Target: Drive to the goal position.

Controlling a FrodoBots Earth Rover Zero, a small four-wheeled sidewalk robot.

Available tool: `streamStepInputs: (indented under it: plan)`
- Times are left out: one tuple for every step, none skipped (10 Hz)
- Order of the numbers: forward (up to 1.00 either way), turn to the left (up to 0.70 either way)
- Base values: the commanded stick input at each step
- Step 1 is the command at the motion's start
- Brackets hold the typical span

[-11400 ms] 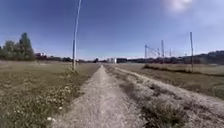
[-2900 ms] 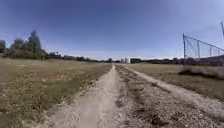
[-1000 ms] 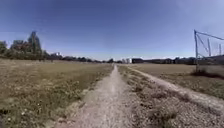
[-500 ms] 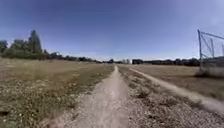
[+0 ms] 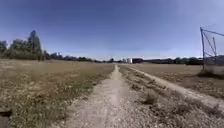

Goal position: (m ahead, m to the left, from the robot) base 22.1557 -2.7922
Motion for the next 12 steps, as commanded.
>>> streamStepInputs:
  plan:
    - [0.70,-0.09]
    - [0.70,-0.24]
    - [0.70,-0.27]
    - [0.70,-0.16]
    - [0.70,-0.05]
    - [0.70,0.00]
    - [0.70,0.00]
    - [0.70,0.00]
    - [0.70,0.00]
    - [0.70,0.00]
    - [0.70,0.00]
    - [0.70,0.00]
